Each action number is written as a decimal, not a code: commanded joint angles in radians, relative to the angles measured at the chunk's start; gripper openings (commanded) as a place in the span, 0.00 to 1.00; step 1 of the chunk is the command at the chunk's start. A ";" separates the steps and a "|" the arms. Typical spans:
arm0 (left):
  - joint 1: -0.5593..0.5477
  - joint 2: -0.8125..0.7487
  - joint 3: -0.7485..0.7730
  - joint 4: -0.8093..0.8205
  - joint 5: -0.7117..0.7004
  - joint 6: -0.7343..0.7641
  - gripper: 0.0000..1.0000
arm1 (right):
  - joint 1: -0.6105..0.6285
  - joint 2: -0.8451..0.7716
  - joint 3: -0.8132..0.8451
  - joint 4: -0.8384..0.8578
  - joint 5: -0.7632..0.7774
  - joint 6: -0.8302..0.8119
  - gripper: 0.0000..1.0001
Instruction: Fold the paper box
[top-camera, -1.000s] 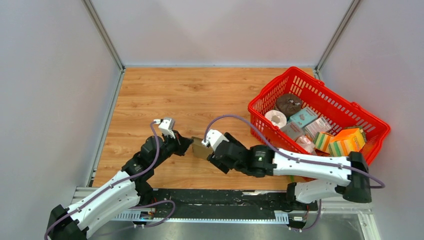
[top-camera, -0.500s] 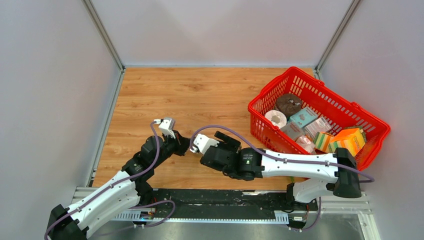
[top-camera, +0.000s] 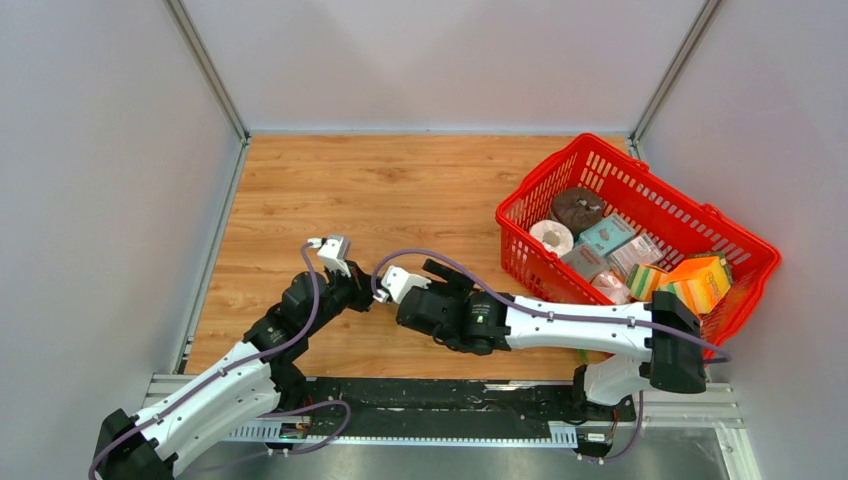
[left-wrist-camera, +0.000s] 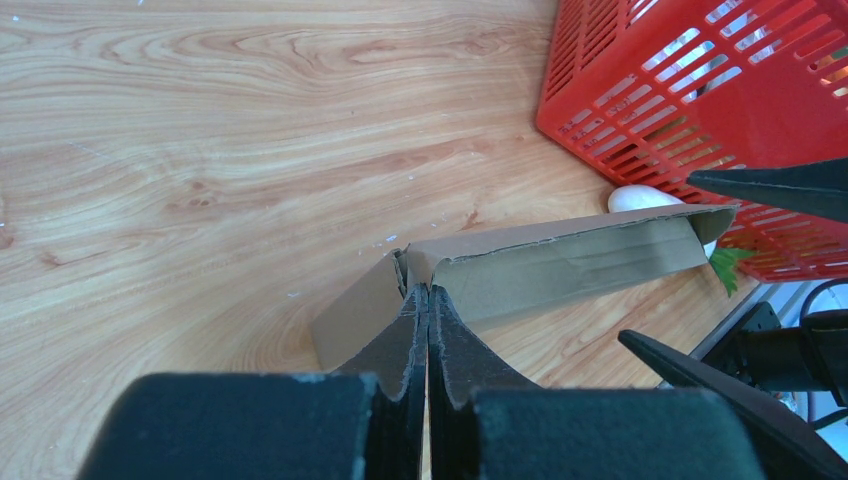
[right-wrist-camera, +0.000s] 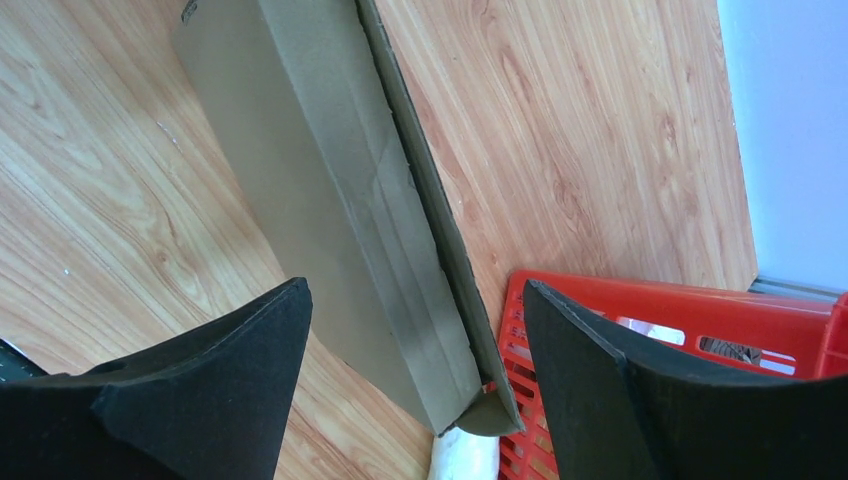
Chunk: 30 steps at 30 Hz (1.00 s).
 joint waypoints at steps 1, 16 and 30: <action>-0.004 0.006 -0.019 -0.079 -0.003 0.006 0.00 | -0.001 0.018 -0.003 0.061 0.028 -0.023 0.82; -0.005 -0.048 -0.027 -0.094 0.006 -0.048 0.08 | 0.037 0.071 -0.055 0.104 0.164 0.016 0.54; 0.041 -0.332 0.062 -0.422 -0.080 -0.275 0.64 | 0.073 0.069 -0.117 0.186 0.191 -0.027 0.46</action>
